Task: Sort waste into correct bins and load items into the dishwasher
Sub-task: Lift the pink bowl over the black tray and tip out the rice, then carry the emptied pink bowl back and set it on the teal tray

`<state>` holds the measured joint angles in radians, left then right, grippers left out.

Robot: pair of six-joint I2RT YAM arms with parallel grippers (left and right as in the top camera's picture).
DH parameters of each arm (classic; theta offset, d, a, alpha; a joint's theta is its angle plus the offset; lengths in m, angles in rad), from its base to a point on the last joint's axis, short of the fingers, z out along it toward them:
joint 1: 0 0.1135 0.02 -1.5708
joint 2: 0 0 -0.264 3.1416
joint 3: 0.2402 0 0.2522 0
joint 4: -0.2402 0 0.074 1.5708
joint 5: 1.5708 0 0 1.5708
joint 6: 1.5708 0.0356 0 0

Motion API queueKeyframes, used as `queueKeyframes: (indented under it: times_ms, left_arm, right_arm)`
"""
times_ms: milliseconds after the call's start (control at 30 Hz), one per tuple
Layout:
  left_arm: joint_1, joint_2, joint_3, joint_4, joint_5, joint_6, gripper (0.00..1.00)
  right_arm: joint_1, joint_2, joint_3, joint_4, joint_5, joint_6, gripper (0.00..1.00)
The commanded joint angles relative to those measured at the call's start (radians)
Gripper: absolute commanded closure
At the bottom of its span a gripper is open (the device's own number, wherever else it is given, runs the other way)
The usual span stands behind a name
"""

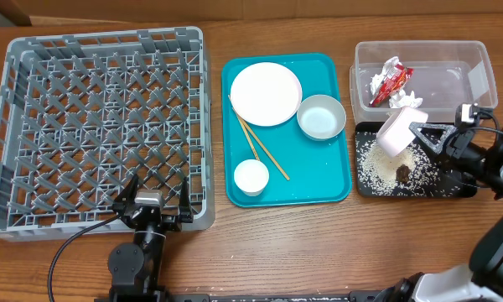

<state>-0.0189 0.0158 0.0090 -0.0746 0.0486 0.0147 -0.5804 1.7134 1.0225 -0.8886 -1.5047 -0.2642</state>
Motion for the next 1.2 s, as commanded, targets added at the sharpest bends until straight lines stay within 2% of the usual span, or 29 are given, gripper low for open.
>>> queueKeyframes:
  times_ms: [0,300,400,733,967,1167]
  left_arm:
    - [0.006,-0.003,-0.004,0.000,0.000,0.008,0.00]
    - [0.006,-0.003,-0.004,0.000,0.000,0.008,0.00]
    - [0.006,-0.003,-0.004,0.000,0.000,0.008,0.00]
    - [0.006,-0.003,-0.004,0.000,0.000,0.008,0.00]
    - [0.006,-0.003,-0.004,0.000,0.000,0.008,0.00]
    - [0.006,-0.003,-0.004,0.000,0.000,0.008,0.00]
  right_arm:
    - [0.044,-0.131,0.046,-0.050,0.086,-0.023,0.96]
    - [0.293,-0.315,0.237,-0.238,0.484,0.095,0.96]
    - [0.421,-0.347,0.246,-0.232,0.632,0.197,0.96]
    - [0.945,-0.309,0.246,-0.236,1.333,0.583,0.96]
    - [1.140,-0.153,0.246,-0.166,1.506,0.671,0.96]
    - [1.168,0.008,0.246,-0.111,1.548,0.688,0.96]
